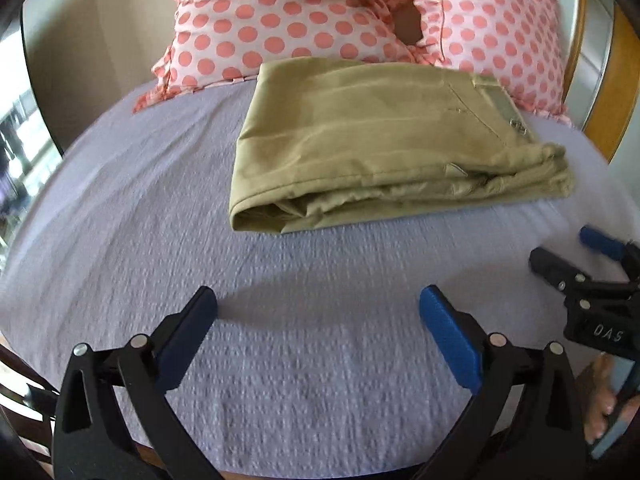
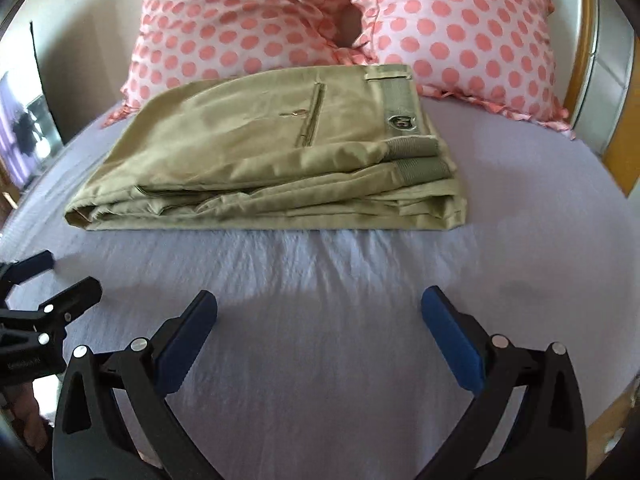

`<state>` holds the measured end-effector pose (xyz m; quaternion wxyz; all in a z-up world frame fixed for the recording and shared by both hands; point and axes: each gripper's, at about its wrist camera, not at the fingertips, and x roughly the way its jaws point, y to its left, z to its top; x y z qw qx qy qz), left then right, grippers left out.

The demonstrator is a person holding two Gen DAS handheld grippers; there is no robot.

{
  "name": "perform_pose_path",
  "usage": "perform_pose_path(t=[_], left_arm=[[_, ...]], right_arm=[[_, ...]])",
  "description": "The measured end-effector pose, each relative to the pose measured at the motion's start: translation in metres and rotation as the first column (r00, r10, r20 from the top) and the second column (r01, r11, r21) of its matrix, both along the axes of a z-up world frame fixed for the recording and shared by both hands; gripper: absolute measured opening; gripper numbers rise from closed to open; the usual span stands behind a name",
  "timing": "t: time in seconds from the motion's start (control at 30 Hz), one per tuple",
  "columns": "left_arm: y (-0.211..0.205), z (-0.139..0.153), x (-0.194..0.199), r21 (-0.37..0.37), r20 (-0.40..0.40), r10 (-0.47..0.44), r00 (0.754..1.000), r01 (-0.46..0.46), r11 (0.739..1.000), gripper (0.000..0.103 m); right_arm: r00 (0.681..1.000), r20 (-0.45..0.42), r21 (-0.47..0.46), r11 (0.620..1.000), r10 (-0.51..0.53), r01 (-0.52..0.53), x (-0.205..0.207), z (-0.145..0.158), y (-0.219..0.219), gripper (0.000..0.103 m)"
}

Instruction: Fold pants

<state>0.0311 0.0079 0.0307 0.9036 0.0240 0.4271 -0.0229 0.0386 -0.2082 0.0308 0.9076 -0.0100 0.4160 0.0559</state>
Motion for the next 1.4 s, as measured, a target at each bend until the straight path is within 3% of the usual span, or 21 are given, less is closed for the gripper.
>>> perform_pose_path(t=[1.4], left_arm=[[0.0014, -0.0015, -0.0038, -0.008, 0.025, -0.007, 1.0, 0.007, 1.0, 0.101]], right_arm=[[1.0, 0.005, 0.002, 1.0, -0.029, 0.029, -0.0007, 0.0, -0.0008, 0.102]])
